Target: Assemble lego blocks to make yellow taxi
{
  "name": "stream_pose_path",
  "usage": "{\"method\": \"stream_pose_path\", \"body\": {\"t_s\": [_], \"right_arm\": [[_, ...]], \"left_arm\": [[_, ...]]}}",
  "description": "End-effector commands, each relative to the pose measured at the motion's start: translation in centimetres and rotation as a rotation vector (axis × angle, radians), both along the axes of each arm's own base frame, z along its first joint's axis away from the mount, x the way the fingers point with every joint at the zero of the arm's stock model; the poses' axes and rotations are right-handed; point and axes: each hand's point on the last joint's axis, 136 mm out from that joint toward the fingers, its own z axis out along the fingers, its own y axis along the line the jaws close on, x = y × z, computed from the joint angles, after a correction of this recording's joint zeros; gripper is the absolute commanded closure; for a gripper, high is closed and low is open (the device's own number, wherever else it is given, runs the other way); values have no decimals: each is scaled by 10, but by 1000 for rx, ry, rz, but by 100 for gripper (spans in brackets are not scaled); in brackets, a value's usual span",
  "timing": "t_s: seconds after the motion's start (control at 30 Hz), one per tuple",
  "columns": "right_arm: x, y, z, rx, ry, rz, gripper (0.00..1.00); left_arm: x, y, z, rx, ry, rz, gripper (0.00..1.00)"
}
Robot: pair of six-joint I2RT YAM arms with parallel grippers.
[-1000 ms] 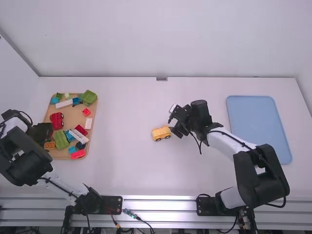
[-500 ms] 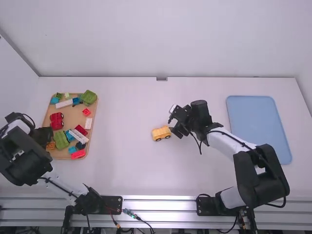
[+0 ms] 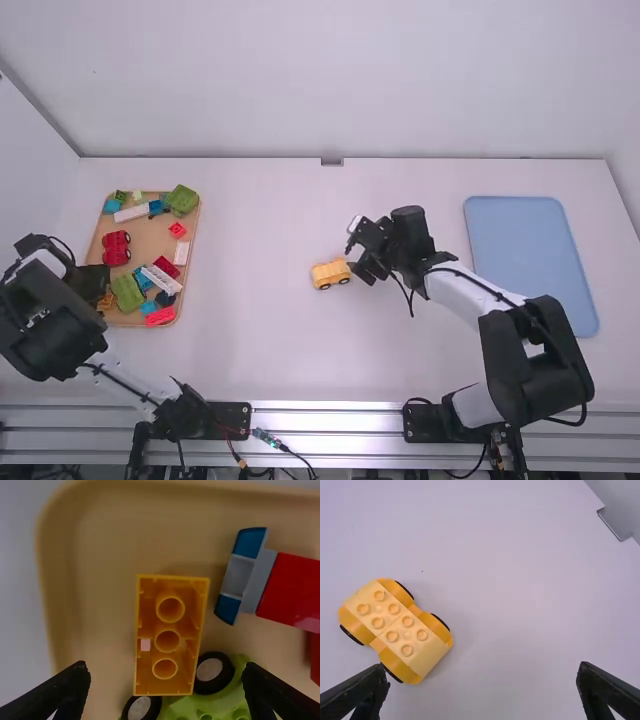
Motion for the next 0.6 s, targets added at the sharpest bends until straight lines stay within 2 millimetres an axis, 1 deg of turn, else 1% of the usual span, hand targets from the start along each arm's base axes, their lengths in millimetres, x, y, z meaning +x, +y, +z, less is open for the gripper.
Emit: {"method": "stream_pose_path", "body": {"t_s": [0.0, 0.27, 0.33, 0.43, 0.57], "right_arm": [[6, 2, 13, 13, -28, -1, 1], [5, 2, 12, 11, -24, 0, 1], [4, 2, 12, 10, -22, 0, 1], [4, 2, 11, 7, -25, 5, 1], [4, 2, 11, 7, -25, 4, 1]], "left_arm": [[-7, -3, -8, -17, 27, 11, 17], [-10, -1, -10, -1, 49, 14, 22], [-11, 2, -10, 4, 46, 5, 25], [-10, 1, -10, 5, 48, -1, 26], [-7, 0, -12, 10, 50, -51, 26]]}}
